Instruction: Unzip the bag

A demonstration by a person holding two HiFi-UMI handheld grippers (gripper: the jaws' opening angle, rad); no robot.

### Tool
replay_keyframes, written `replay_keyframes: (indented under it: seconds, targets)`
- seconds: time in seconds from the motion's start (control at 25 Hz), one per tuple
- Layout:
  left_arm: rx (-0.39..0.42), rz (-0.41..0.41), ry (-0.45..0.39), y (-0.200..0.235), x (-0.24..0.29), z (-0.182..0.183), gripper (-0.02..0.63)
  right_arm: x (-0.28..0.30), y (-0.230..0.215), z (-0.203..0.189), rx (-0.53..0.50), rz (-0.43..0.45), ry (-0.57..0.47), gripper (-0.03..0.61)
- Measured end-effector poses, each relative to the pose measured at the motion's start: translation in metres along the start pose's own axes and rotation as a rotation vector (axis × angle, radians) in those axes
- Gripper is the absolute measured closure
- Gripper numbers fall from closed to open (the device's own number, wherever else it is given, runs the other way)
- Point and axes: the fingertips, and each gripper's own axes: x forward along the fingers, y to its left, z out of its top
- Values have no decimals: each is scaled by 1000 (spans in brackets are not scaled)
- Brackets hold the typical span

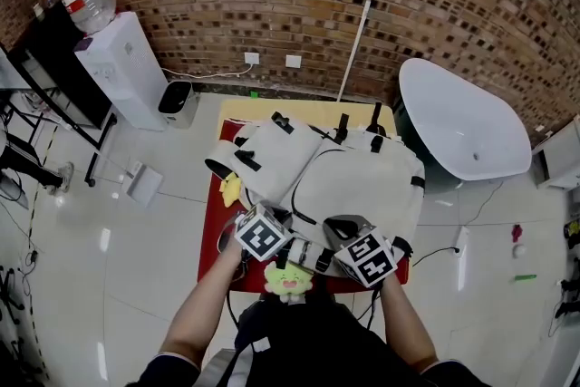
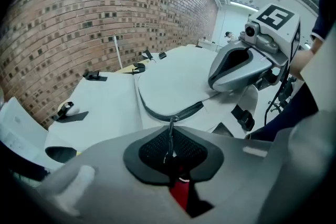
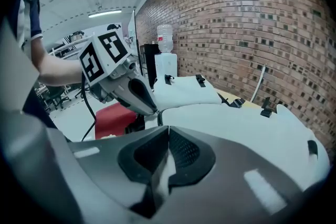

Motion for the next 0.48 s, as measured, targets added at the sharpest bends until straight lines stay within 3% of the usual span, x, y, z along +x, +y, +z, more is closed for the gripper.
replay_keyframes:
  seconds: [0.48]
  targets:
    - [82, 62, 61, 38, -13, 23, 581, -3, 6, -5, 3, 32, 23, 572]
